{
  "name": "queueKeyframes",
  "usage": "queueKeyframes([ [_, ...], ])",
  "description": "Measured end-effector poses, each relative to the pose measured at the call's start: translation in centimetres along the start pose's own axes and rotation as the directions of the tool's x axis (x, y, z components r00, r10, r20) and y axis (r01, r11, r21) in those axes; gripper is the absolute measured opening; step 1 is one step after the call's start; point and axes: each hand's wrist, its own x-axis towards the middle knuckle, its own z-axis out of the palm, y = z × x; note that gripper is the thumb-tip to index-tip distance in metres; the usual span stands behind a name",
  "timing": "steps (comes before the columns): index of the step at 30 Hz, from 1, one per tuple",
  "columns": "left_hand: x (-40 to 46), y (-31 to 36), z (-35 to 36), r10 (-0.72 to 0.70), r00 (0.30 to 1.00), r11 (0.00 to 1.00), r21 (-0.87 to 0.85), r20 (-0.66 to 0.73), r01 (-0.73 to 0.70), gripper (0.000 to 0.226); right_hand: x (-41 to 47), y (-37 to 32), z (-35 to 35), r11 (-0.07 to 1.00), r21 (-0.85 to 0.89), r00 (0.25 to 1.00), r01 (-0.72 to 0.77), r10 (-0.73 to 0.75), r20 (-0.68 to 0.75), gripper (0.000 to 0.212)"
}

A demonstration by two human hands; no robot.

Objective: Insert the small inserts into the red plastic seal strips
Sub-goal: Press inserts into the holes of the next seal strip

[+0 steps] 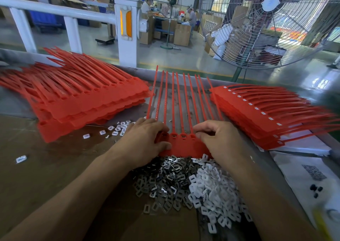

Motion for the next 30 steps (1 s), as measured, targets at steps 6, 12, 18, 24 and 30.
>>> queueKeyframes([
  [6, 0.0, 0.0, -0.1, 0.0, 1.0, 1.0, -0.002, 0.007, 0.0, 0.054, 0.1, -0.1, 0.2, 1.0, 0.029, 1.0, -0.009, 0.009, -0.007, 0.017],
  [12, 0.0, 0.1, -0.1, -0.004, 1.0, 1.0, 0.002, 0.01, 0.004, 0.054, 0.2, 0.0, 0.5, 1.0, 0.009, 1.0, -0.002, 0.003, -0.013, 0.019],
  [18, -0.1, 0.1, 0.0, -0.003, 1.0, 1.0, 0.006, 0.012, 0.003, 0.054, 0.4, -0.1, 1.2, 1.0, -0.025, 1.0, -0.008, 0.008, 0.015, 0.016],
  [24, -0.1, 0.1, 0.0, -0.001, 1.0, 1.0, 0.01, 0.01, 0.001, 0.054, 0.7, -0.3, 1.3, 0.994, -0.094, 0.997, -0.052, 0.057, 0.047, 0.014],
  [30, -0.1, 0.1, -0.1, 0.002, 1.0, 1.0, 0.019, 0.01, -0.002, 0.053, 0.8, -0.6, 1.2, 0.991, -0.119, 0.994, -0.068, 0.077, 0.073, 0.016],
])
